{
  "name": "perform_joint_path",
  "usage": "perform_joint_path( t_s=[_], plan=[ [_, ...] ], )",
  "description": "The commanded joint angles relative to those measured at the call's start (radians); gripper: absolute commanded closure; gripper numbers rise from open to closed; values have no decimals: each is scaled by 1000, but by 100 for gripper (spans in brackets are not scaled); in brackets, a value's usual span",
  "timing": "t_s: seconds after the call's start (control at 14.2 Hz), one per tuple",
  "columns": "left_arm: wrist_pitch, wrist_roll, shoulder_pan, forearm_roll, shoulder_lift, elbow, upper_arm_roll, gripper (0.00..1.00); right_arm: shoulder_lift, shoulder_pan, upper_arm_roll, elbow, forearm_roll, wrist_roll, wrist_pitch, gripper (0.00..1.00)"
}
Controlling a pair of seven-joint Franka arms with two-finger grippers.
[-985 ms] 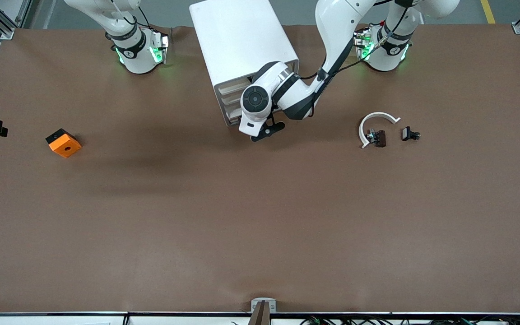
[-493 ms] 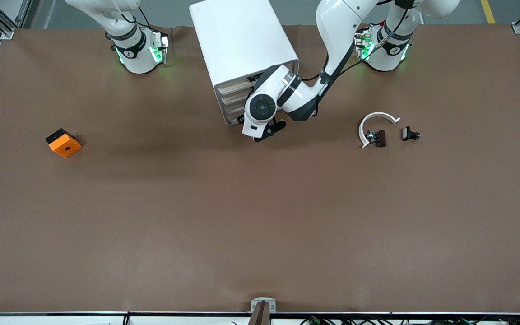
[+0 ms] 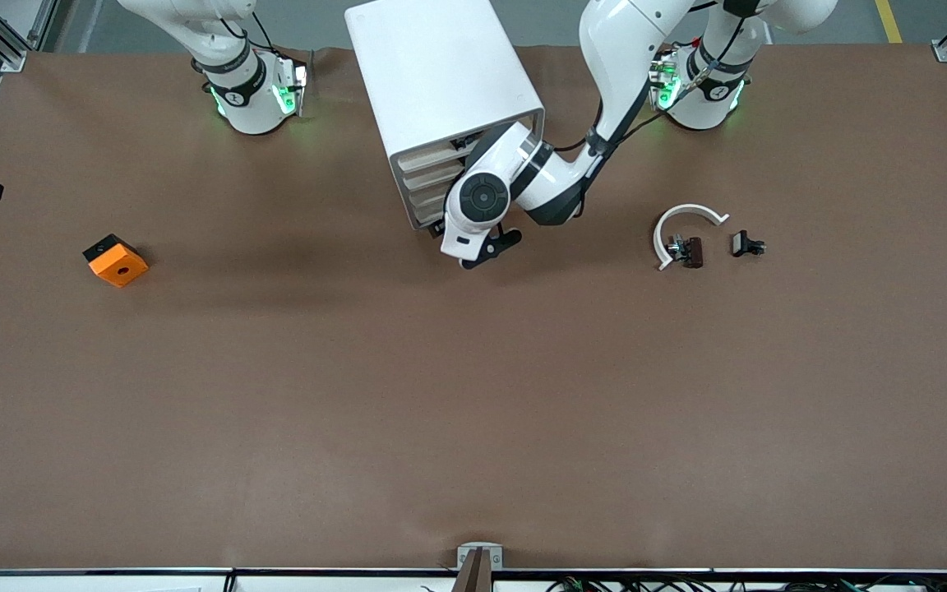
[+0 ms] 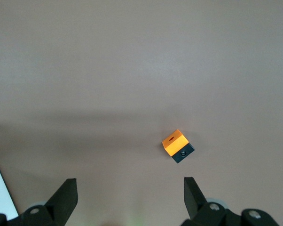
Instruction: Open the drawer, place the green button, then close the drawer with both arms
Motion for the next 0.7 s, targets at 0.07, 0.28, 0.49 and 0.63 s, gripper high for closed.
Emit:
perform_joint_path(
  t_s=[0.07, 0.28, 0.49, 0.63],
  plan=[
    [107, 0, 58, 24, -11, 27, 22, 0, -44, 7, -3, -41, -18, -27, 5, 0],
    [101, 2, 132, 123, -19, 119, 38, 0, -62, 8, -8, -57, 9, -26, -9, 0],
    [-72, 7, 206, 287, -123, 119, 53, 0, -73, 8, -8, -63, 9, -27, -9, 0],
    [-140, 14, 279, 328, -190, 118, 53, 0, -74, 13, -9, -63, 9, -29, -14, 0]
  ],
)
